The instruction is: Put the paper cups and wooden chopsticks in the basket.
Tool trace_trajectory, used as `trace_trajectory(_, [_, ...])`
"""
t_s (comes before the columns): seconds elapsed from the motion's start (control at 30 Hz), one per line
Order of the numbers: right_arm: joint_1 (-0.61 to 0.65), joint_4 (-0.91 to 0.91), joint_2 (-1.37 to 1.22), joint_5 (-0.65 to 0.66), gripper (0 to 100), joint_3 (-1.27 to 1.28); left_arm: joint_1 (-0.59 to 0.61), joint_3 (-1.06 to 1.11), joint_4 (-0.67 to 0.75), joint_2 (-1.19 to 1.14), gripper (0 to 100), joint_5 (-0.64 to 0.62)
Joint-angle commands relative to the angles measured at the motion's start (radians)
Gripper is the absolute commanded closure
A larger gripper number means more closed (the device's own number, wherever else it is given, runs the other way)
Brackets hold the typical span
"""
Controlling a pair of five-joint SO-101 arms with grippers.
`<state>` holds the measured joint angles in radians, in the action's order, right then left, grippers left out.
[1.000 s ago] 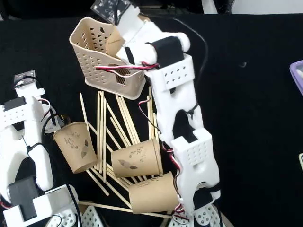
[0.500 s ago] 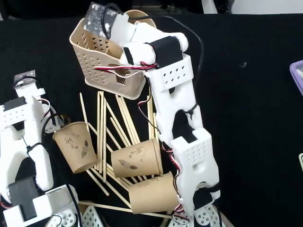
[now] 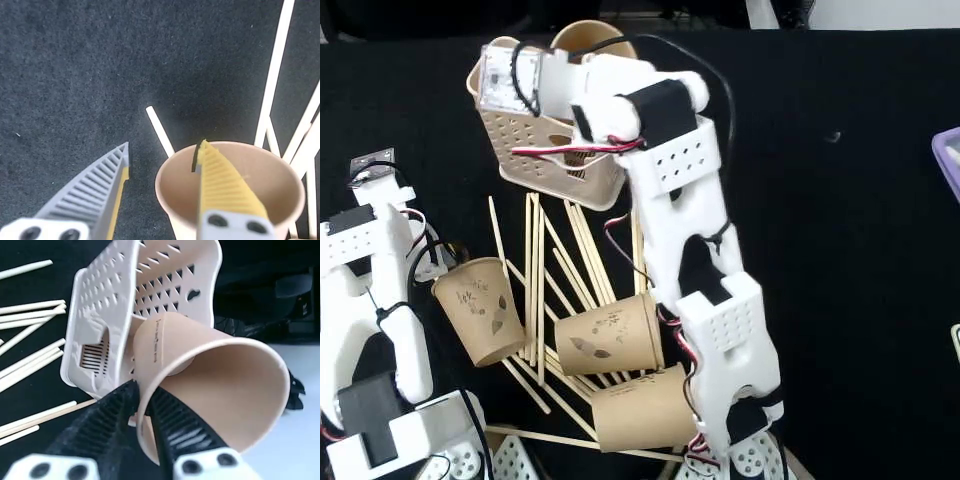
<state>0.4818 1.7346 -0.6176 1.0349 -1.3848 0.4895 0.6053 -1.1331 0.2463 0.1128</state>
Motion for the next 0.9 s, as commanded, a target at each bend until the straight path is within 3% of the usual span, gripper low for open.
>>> trace_trajectory(0.0, [0.026, 0.026, 0.101, 0.015, 98.8, -0.059, -0.008, -0.007, 0.006, 0.038, 78, -0.006])
trace_trajectory(0.27, [-0.015, 0.032, 0.151, 0.011, 98.8, -0.035, -0.008, -0.007, 0.006, 0.038, 78, -0.006])
trace_trajectory(0.6, [-0.049, 0.026, 0.277, 0.017, 98.8, 0.255, -0.007, -0.007, 0.008, 0.038, 78, -0.006])
trace_trajectory(0.87, [-0.055, -0.018, 0.265, 0.008, 98.5, 0.272, -0.007, -0.007, 0.006, 0.038, 78, -0.006])
